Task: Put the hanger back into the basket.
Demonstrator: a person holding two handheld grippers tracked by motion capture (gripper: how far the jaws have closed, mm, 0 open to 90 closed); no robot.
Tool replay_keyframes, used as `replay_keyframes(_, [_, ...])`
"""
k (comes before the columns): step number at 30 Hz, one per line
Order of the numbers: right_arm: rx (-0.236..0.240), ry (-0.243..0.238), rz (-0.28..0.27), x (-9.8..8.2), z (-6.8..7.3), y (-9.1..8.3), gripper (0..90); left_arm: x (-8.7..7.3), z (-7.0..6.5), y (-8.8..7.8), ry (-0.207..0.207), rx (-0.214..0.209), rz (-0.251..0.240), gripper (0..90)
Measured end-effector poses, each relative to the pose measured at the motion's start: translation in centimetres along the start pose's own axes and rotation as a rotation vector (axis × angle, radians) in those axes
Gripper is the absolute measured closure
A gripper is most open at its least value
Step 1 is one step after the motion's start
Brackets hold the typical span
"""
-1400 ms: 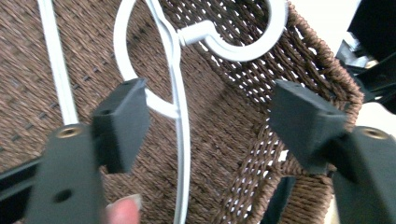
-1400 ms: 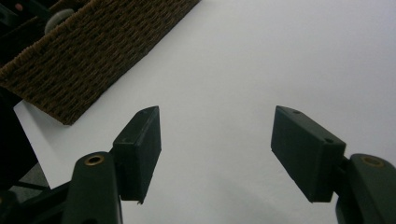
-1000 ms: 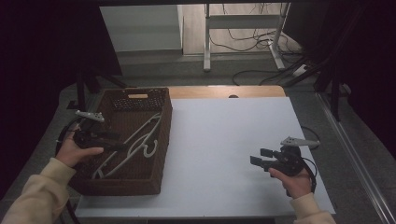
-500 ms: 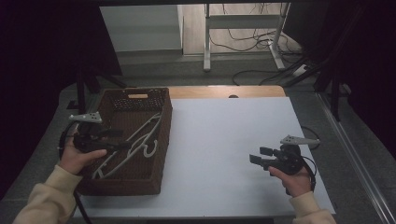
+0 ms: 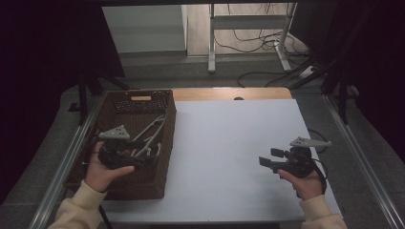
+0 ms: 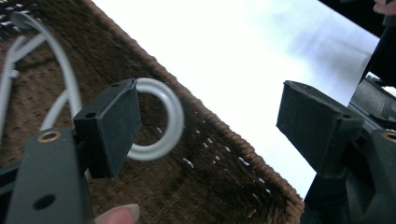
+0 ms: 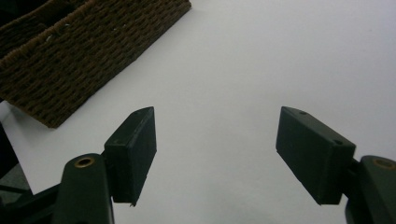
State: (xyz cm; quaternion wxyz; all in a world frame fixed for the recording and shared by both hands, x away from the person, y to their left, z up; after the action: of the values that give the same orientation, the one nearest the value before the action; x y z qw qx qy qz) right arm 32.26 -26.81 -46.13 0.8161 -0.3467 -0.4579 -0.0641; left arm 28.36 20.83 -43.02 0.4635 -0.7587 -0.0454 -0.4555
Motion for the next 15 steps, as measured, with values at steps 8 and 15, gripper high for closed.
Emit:
replay_keyframes(8, [-0.041,-0.007,0.011,-0.2,-0.7,-0.5,27.8,-0.6,-0.8,1.3,0.012,0.024,-0.001,21.2])
replay_keyframes(15, [-0.054,-0.010,0.012,-0.3,-0.9,-0.6,27.6,-0.7,-0.9,1.5,0.015,0.029,-0.001,21.0])
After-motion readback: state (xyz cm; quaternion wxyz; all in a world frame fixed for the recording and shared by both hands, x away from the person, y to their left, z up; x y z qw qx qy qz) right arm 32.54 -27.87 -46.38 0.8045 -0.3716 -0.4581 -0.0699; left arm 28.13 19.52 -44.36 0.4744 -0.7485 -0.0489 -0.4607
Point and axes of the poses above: each handheld gripper's, and its own axes: y roughly forward along the jaws, x roughly out of its top, z roughly to its left, the point moved 3 cm from there along y, roughly forward along the jaws, and after that the axes turned 7 degrees about x, right-handed, at the moved point
